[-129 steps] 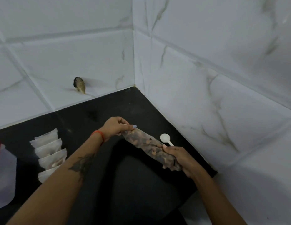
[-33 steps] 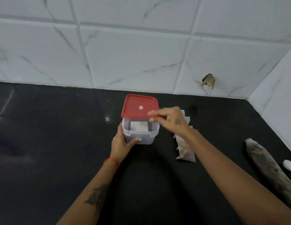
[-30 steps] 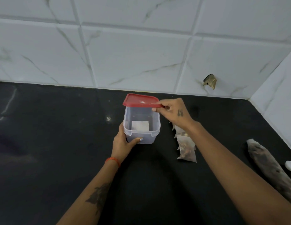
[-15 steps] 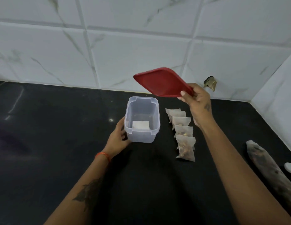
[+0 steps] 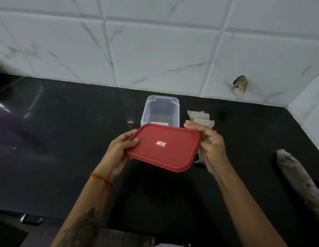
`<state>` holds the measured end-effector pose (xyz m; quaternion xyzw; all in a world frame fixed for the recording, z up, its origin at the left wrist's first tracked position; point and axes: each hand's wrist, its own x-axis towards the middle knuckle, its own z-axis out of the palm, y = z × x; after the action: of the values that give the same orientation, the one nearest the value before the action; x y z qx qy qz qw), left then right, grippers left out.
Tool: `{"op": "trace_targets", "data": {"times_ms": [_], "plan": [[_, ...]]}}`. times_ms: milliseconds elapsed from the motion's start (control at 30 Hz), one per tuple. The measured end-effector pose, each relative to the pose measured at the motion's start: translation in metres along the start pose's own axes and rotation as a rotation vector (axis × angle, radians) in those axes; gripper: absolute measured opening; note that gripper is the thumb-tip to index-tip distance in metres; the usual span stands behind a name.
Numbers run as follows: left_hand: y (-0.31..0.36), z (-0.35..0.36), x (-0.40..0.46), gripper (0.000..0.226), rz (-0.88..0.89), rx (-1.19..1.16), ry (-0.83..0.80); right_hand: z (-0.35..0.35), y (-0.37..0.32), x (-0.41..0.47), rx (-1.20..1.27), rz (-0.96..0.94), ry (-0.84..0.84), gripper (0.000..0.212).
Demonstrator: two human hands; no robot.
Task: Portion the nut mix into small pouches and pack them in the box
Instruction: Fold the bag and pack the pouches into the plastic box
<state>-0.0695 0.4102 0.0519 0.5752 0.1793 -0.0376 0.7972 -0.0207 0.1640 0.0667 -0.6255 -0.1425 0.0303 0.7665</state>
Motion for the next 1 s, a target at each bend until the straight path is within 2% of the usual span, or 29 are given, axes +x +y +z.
{"op": "trace_targets", "data": {"times_ms": [67, 133, 233, 367, 500, 633, 867, 1000], "plan": [[-0.010, -0.004, -0.009, 0.035, 0.039, -0.031, 0.042, 0.009, 0.010, -0.016, 0.163, 0.082, 0.198, 0.045], [-0.023, -0.006, -0.017, 0.038, 0.069, -0.070, 0.098, 0.016, 0.020, -0.034, 0.312, 0.143, 0.328, 0.043], [-0.046, -0.009, -0.026, 0.040, 0.102, -0.061, 0.179, 0.030, 0.037, -0.054, 0.286, 0.245, 0.389, 0.036], [-0.074, -0.011, -0.026, 0.041, 0.145, 0.097, 0.303, 0.041, 0.067, -0.063, 0.048, 0.377, 0.336, 0.056], [-0.087, -0.007, -0.026, 0.044, 0.263, 0.503, 0.428, 0.046, 0.082, -0.060, -0.358, 0.375, 0.275, 0.061], [-0.105, -0.012, -0.019, 0.047, 0.332, 0.844, 0.419, 0.045, 0.091, -0.057, -0.610, 0.326, 0.201, 0.061], [-0.118, -0.016, -0.010, 0.048, 0.401, 1.166, 0.425, 0.044, 0.110, -0.061, -1.026, 0.136, -0.053, 0.067], [-0.119, -0.015, -0.009, 0.046, 0.382, 1.221, 0.463, 0.036, 0.104, -0.057, -1.188, 0.095, -0.149, 0.055]]}}
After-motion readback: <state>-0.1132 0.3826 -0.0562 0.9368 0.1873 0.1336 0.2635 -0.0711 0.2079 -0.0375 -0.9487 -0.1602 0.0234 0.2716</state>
